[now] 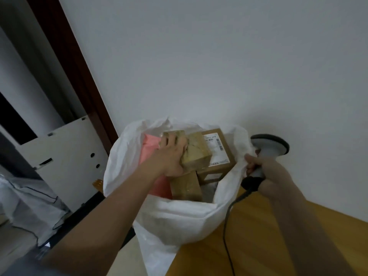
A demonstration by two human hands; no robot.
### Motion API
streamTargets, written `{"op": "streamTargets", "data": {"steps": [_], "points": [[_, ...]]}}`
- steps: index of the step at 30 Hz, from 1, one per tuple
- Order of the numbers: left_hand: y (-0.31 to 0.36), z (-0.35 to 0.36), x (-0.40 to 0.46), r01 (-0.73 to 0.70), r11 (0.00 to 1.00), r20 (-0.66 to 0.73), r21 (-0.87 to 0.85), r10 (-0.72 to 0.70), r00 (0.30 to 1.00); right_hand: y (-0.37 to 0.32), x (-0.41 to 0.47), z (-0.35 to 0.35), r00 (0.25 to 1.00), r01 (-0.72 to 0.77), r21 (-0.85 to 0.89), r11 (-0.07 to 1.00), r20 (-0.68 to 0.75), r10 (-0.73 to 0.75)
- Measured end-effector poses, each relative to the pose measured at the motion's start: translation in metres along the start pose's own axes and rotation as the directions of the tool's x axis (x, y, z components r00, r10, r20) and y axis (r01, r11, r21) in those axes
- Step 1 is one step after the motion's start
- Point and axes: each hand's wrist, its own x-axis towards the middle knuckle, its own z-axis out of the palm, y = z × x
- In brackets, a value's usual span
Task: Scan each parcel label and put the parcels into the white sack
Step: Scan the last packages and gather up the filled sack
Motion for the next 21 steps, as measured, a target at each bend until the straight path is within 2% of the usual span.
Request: {"op": "streamTargets", "data": {"steps": [3,7,10,12,15,17,19,20,21], "points": [[0.001,-0.02,0.002,-0.003,0.998,0.044,-0.069,0.006,0.999,-0.021,-0.01,0.009,0.987,0.162,0.032,0.986,0.009,-0.162],[-0.005,-0.044,0.001,0.014,0.991,-0.02,-0.134,-0.017,1.0,-0.025,-0.014,0.019,0.978,0.191,0.05,0.98,0.072,-0.195],[-0.009,-0.054,-0.001,0.088,0.996,-0.149,-0.024,-0.091,0.985,-0.028,-0.013,0.019,0.971,0.223,0.022,0.974,0.082,-0.224],[-0.017,-0.057,-0.001,0.217,0.975,-0.188,0.049,-0.204,0.961,-0.03,-0.009,0.018,0.966,0.229,0.039,0.973,0.115,-0.232],[-0.03,-0.052,0.004,0.444,0.895,-0.234,0.055,-0.42,0.877,-0.029,-0.004,0.022,0.975,0.174,0.022,0.984,0.133,-0.176],[-0.034,-0.041,0.011,0.574,0.815,-0.394,0.08,-0.503,0.769,-0.025,0.001,0.023,0.981,0.134,-0.004,0.991,0.143,-0.132],[-0.034,-0.033,0.012,0.669,0.736,-0.555,0.1,-0.517,0.651,-0.02,0.006,0.024,0.98,0.112,-0.032,0.993,0.167,-0.105],[-0.032,-0.032,0.01,0.679,0.726,-0.571,0.112,-0.512,0.642,-0.018,0.008,0.024,0.978,0.106,-0.046,0.993,0.183,-0.096],[-0.033,-0.029,0.01,0.655,0.75,-0.496,0.099,-0.533,0.686,-0.015,0.008,0.025,0.976,0.103,-0.056,0.993,0.197,-0.09]]}}
